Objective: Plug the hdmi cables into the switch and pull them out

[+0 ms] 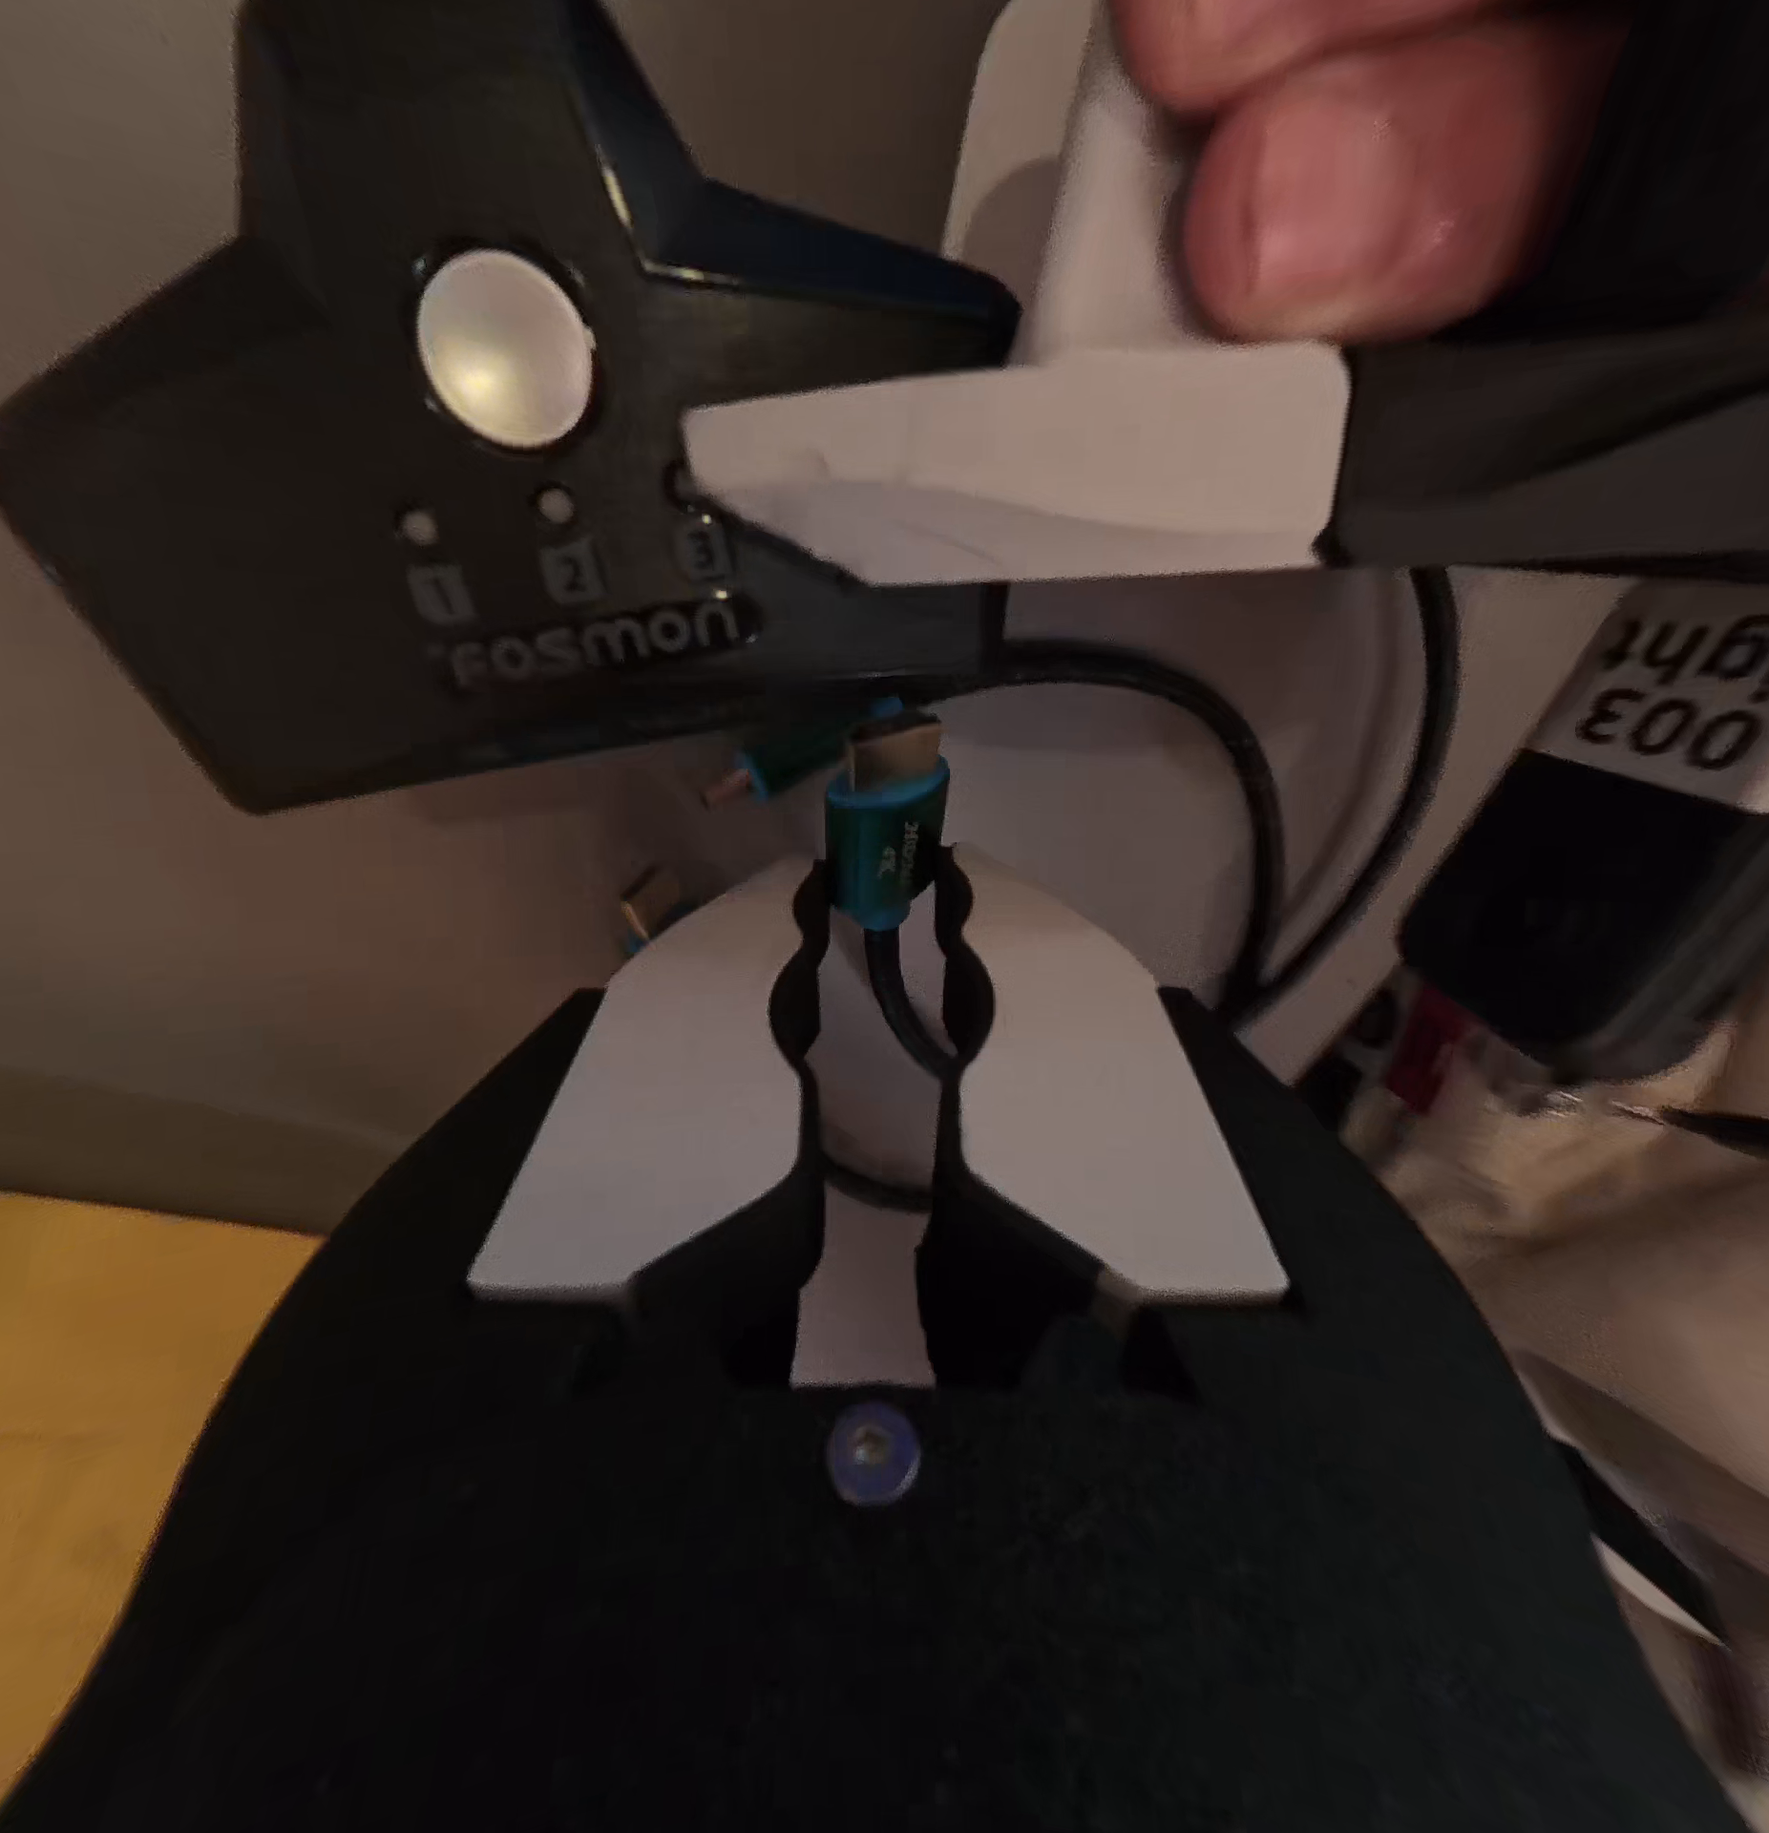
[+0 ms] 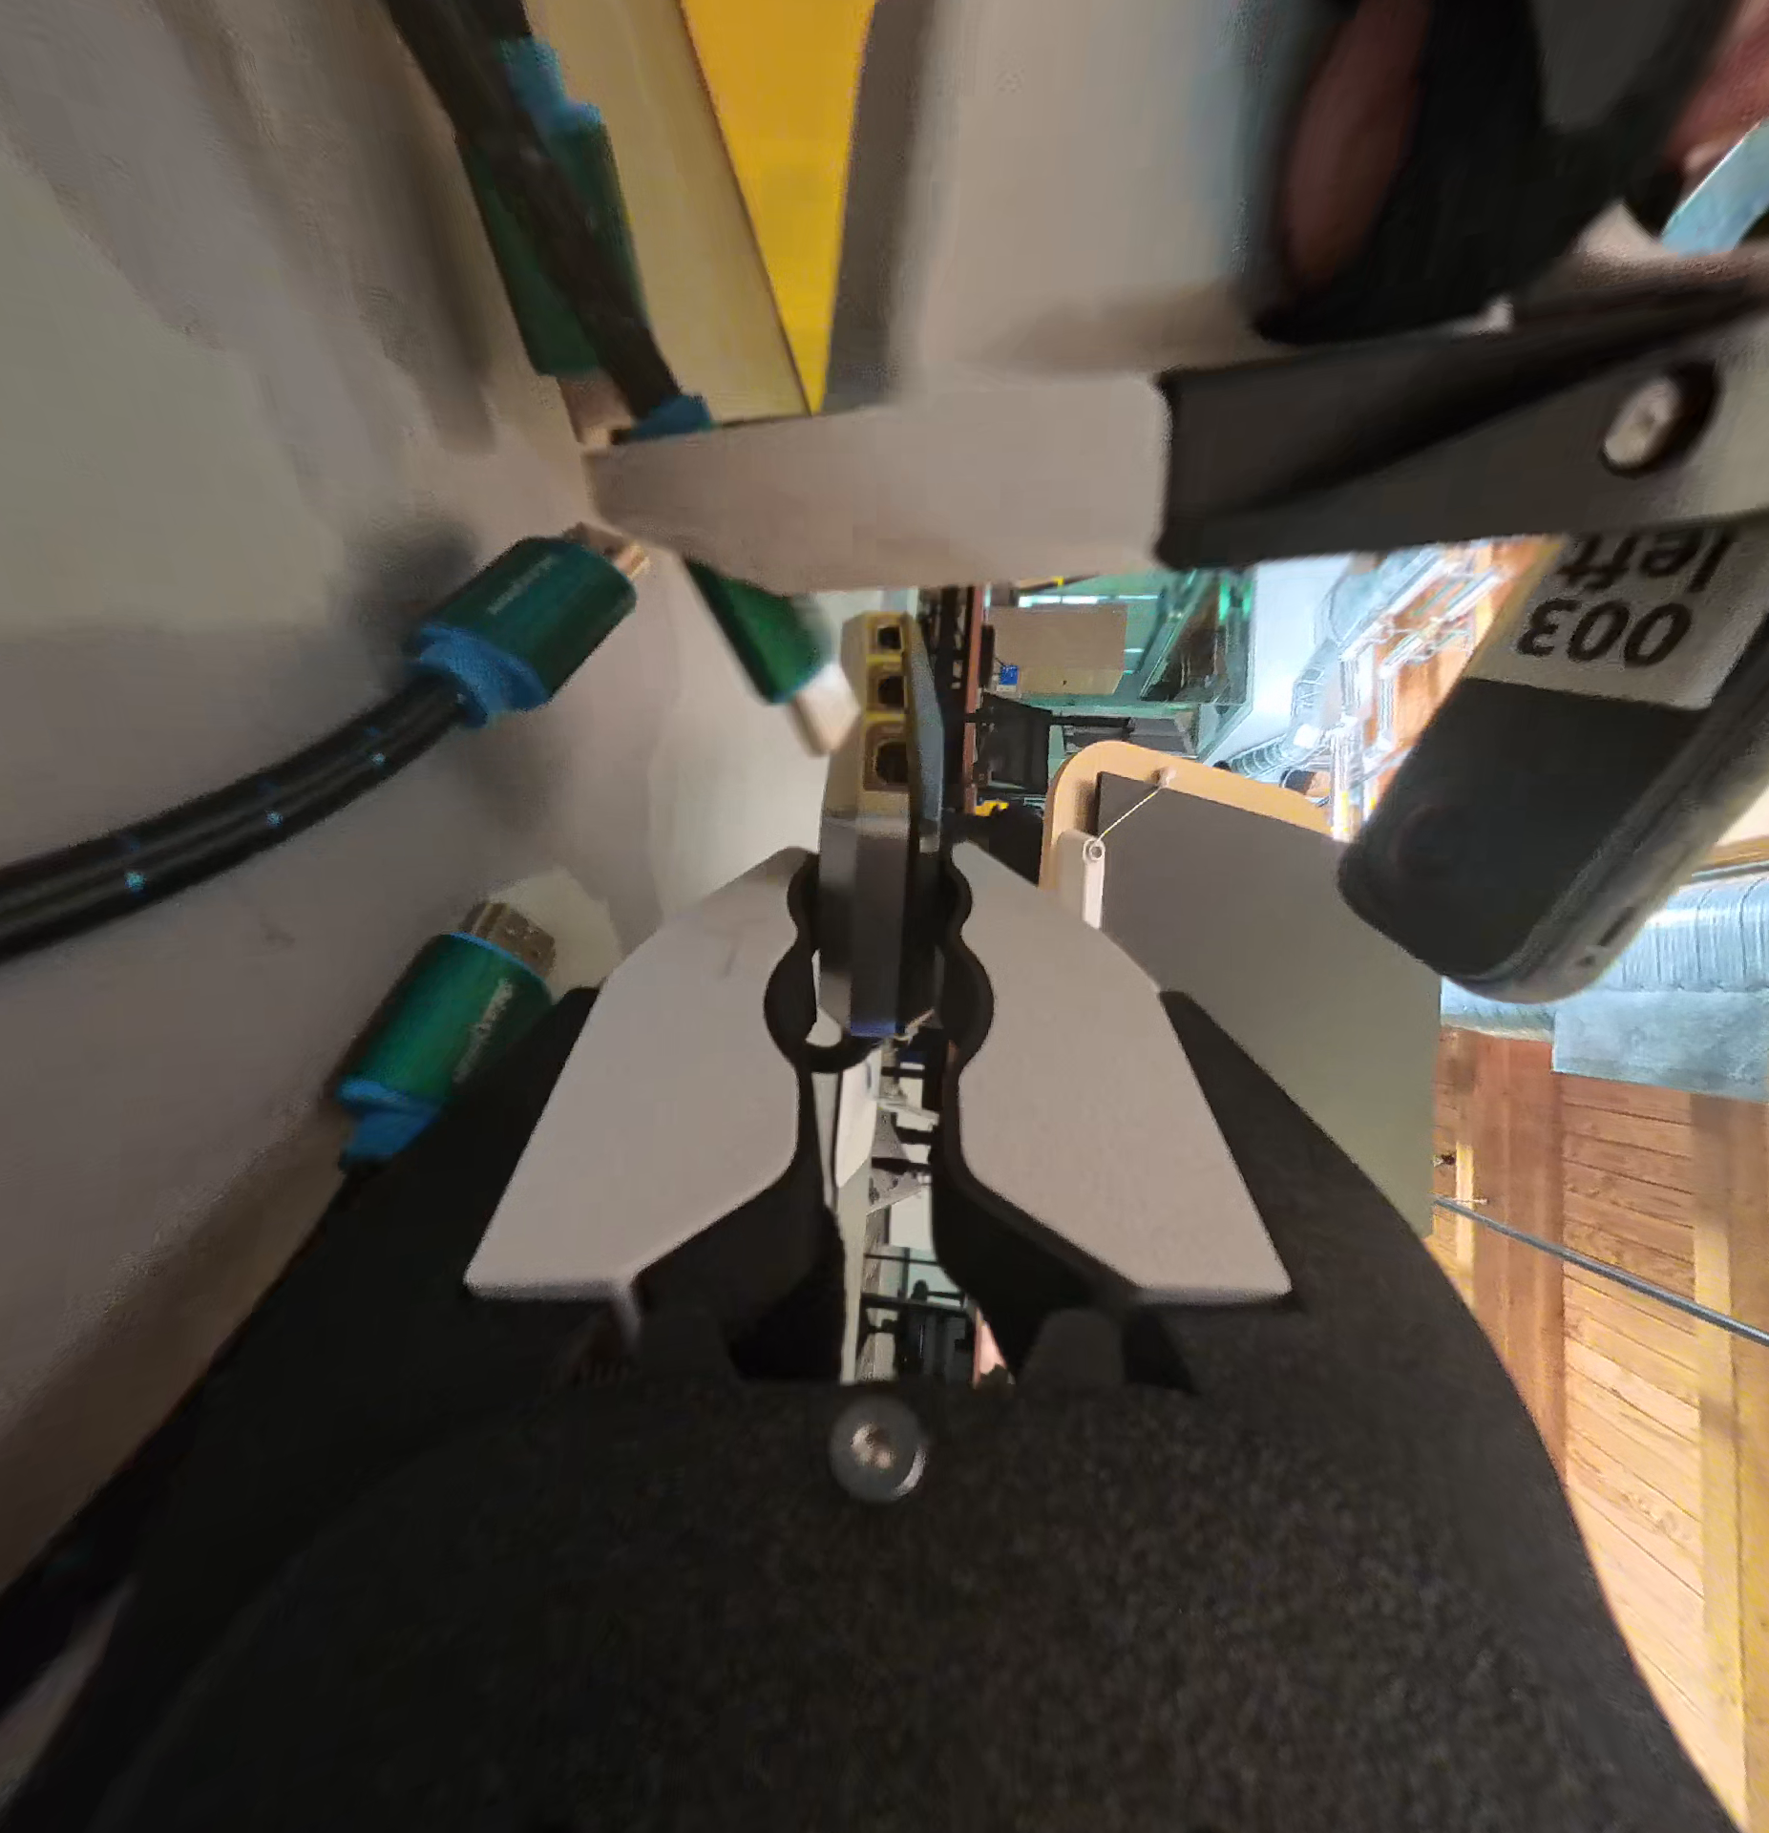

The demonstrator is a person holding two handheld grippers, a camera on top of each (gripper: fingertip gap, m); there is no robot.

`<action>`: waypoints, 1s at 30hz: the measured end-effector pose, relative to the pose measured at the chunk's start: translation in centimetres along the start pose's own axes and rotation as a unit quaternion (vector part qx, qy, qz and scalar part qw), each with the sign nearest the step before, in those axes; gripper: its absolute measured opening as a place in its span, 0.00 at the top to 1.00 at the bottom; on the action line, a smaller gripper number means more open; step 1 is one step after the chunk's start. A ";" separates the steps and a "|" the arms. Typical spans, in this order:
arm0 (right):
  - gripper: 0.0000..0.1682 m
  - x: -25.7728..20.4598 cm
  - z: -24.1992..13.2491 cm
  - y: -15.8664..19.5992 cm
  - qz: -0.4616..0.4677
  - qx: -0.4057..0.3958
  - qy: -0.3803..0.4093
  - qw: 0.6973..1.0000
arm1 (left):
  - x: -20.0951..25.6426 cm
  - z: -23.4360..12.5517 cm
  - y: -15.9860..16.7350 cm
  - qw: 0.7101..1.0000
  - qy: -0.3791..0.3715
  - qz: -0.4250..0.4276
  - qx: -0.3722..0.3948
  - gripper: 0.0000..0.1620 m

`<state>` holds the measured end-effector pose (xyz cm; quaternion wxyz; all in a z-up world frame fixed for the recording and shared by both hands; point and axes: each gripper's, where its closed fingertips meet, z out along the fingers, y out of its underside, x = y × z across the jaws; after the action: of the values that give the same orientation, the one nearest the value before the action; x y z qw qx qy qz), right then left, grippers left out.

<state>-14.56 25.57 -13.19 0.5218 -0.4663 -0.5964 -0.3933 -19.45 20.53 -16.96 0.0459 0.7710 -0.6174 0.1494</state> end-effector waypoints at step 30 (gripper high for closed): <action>0.88 0.4 -0.3 -1.0 0.006 0.025 0.001 1.000 | -0.7 -2.5 1.8 0.975 -0.073 -0.032 0.207 0.96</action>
<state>-15.47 25.13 -12.74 0.5361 -0.4567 -0.6027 -0.3753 -21.80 21.36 -14.95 -0.1549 0.7921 -0.5495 0.2159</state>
